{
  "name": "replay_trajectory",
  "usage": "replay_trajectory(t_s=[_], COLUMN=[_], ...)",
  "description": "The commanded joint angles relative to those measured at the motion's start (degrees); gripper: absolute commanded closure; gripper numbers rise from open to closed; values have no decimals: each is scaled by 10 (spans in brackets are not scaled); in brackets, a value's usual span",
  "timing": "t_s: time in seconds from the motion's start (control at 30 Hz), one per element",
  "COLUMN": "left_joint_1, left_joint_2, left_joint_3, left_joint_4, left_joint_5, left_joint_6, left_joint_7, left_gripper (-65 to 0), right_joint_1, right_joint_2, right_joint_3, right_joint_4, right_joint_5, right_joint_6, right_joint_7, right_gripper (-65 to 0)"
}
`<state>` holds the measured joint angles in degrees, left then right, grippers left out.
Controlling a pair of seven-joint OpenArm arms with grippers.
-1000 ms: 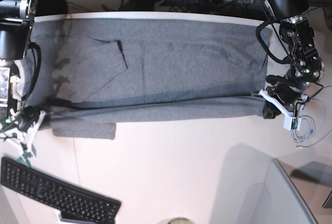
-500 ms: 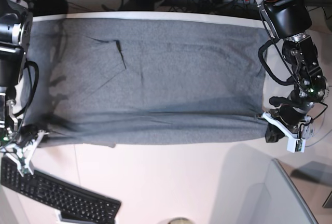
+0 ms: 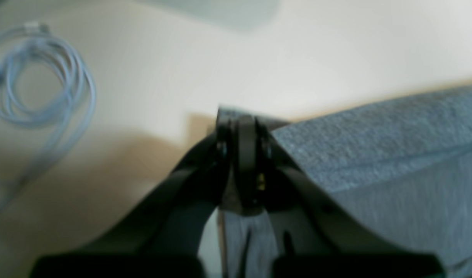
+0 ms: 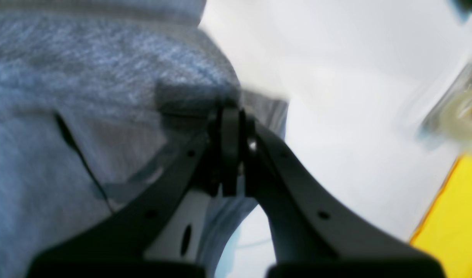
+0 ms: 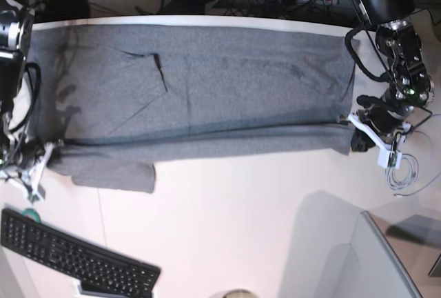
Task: Layout the t-shirt on the table in an organized manner, then fold the t-shirt properly
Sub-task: 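Hold both shirt ends and pull them apart to straighten the fold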
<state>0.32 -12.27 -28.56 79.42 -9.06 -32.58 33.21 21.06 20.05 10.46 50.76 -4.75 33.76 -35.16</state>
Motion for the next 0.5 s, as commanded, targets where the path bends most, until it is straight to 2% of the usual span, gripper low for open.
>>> replay_trajectory(t_s=[0.0, 0.1, 0.2, 0.33, 0.47], left_joint_1=[0, 17, 21, 19, 21], left_joint_2=[-14, -20, -21, -21, -21], left_joint_3=[-4, -3, -5, -6, -7], left_joint_4=[12, 11, 10, 11, 12], left_joint_5=[-1, -6, -2, -1, -5], left_joint_6=[5, 5, 5, 5, 5], left_joint_7=[-13, -13, -13, -14, -14], left_gripper=[0, 0, 0, 0, 0], right_joint_1=[3, -35, -77, -111, -125], right_joint_2=[17, 18, 15, -7, -13], right_joint_3=[3, 8, 8, 8, 9], right_joint_4=[21, 62, 106, 156, 193], right_joint_5=[-4, -4, -2, -2, -2], right_joint_6=[-3, -2, -2, -2, -2], right_joint_7=[2, -1, -32, -43, -81], right_gripper=[0, 0, 0, 0, 0])
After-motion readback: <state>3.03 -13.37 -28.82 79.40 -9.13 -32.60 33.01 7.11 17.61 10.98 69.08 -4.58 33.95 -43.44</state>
